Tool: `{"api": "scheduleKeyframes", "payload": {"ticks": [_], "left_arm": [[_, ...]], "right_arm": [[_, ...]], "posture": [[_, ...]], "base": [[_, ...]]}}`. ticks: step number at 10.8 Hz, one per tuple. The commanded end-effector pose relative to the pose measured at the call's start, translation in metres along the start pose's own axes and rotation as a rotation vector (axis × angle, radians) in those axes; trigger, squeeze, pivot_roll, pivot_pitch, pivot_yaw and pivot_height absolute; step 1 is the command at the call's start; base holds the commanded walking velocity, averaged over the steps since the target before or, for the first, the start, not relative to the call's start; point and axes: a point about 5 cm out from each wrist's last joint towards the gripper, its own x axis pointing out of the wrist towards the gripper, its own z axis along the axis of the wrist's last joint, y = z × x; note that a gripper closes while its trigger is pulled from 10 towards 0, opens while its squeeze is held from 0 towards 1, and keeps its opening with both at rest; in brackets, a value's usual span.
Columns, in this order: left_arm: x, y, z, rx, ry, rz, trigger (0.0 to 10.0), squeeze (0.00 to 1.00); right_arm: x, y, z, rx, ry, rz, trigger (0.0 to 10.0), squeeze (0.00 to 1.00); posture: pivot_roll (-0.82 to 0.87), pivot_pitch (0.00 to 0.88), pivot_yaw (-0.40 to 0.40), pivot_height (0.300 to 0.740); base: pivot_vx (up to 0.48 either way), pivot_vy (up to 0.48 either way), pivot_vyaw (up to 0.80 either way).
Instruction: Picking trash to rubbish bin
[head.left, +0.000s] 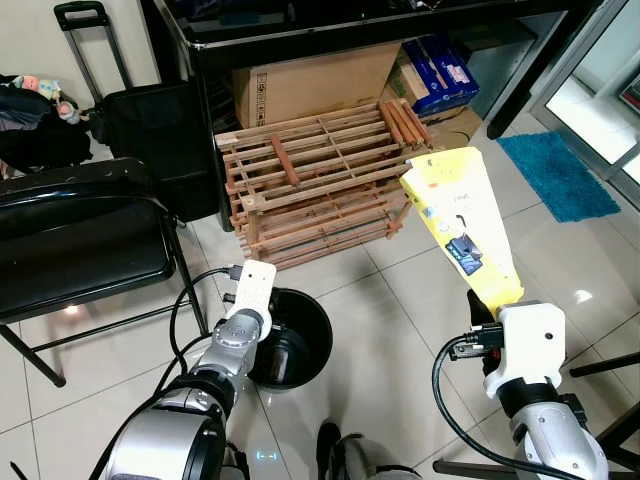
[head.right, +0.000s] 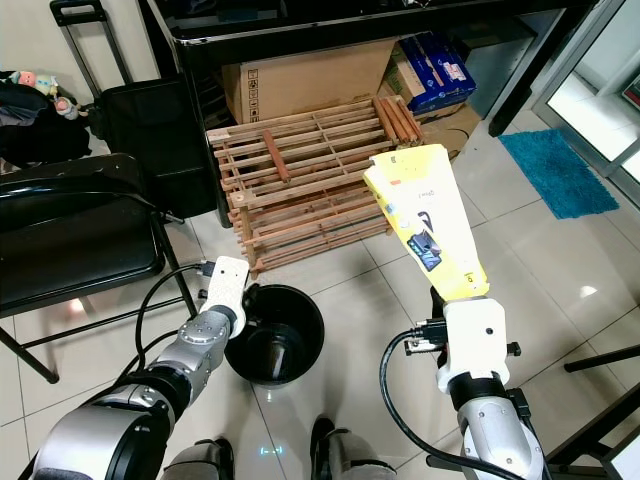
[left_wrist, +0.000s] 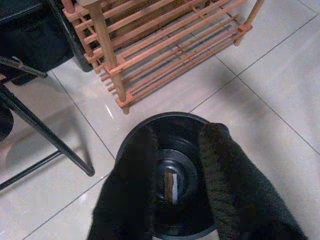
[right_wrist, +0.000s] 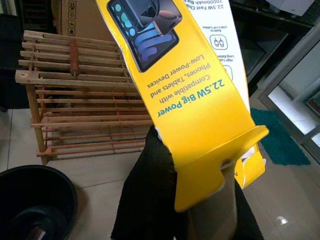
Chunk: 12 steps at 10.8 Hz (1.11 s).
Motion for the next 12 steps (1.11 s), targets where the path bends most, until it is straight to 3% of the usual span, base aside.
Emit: {"api": "scheduleKeyframes", "payload": {"ticks": [1,3,6,9,12], "left_arm": [[-0.001,-0.004,-0.004,-0.006,0.016,0.002,10.0,1.0],[-0.001,0.001,-0.005,-0.003,0.015,0.018,10.0,1.0],[-0.005,0.023,-0.013,-0.011,0.01,0.095,10.0,1.0],[-0.016,0.04,-0.028,-0.032,-0.042,0.119,10.0,1.0],[-0.03,0.034,-0.019,-0.024,-0.181,0.058,10.0,1.0]], "right_arm": [[-0.003,-0.005,0.0,-0.016,0.011,-0.021,10.0,0.0],[0.0,-0.006,-0.001,-0.018,0.012,-0.018,10.0,0.0],[0.015,-0.001,-0.009,-0.002,0.018,0.019,10.0,0.0],[0.044,-0.009,-0.033,-0.047,0.072,0.076,10.0,0.0],[0.084,0.0,-0.055,-0.117,0.111,0.189,10.0,0.0]], "posture": [[-0.04,0.226,-0.13,0.74],[-0.02,0.219,-0.13,0.74],[0.07,0.224,-0.136,0.74],[0.18,0.237,-0.143,0.74],[0.28,0.245,-0.154,0.74]], "base": [[0.0,0.0,0.0],[0.0,0.0,0.0],[0.0,0.0,0.0],[0.0,0.0,0.0],[0.0,0.0,0.0]]}}
